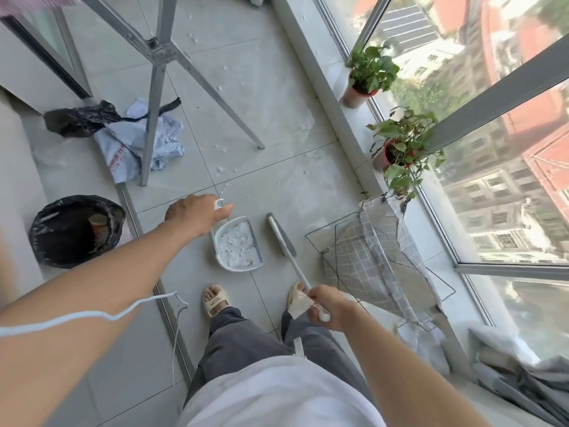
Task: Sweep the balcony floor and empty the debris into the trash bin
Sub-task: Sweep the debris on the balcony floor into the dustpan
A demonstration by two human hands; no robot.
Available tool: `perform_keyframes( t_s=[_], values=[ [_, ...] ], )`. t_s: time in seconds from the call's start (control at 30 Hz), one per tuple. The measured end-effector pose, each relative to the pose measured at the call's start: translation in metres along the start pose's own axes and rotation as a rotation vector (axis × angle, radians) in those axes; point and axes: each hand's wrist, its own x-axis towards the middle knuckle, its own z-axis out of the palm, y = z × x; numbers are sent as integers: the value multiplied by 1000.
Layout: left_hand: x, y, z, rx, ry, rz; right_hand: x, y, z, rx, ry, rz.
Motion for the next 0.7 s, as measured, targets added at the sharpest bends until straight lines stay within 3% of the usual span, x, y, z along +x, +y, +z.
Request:
perform_keyframes(
  t_s=[0.1, 0.2, 0.37, 0.57, 0.7],
  values=[
    [1, 4, 1, 3, 6, 6, -9, -3, -21, 227, -228, 67],
    [0, 4, 3, 4, 17, 13, -22, -5, -64, 329, -306, 38],
    [-5, -3, 5, 8, 11, 27, -35, 16, -88, 323, -245, -14],
    [-19, -21, 2, 17, 5, 19, -31, 38, -56, 364, -131, -25],
    [-30, -37, 0, 42, 104, 20, -25, 43, -27, 340, -90, 16]
  ],
)
